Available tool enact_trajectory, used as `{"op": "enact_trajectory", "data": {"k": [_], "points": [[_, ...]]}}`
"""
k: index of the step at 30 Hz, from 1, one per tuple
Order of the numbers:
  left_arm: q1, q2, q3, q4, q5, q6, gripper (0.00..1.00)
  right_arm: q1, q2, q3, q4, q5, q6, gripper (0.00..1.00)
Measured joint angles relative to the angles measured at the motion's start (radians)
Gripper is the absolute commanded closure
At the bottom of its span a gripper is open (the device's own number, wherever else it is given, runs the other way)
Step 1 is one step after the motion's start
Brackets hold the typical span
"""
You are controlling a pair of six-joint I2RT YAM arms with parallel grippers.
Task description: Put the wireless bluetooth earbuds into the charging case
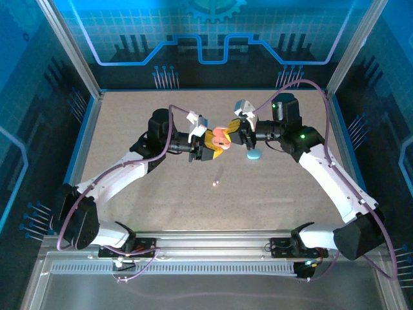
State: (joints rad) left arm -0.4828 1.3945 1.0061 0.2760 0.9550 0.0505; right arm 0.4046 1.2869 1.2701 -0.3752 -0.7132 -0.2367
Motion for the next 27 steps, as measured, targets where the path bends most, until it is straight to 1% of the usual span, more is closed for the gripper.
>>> {"op": "enact_trajectory", "data": {"k": [6, 14, 27], "points": [[-0.001, 0.0, 0.0, 0.007, 0.001, -0.006, 0.52, 0.0, 0.0, 0.0, 0.002, -0.001, 0.001, 0.88], [-0.005, 0.004, 0.0, 0.022, 0.0, -0.026, 0.5, 0.0, 0.0, 0.0, 0.01, -0.001, 0.008, 0.88], [-0.005, 0.019, 0.0, 0.023, -0.018, -0.027, 0.41, 0.001, 0.0, -0.001, 0.041, 0.011, 0.016, 0.87]]}}
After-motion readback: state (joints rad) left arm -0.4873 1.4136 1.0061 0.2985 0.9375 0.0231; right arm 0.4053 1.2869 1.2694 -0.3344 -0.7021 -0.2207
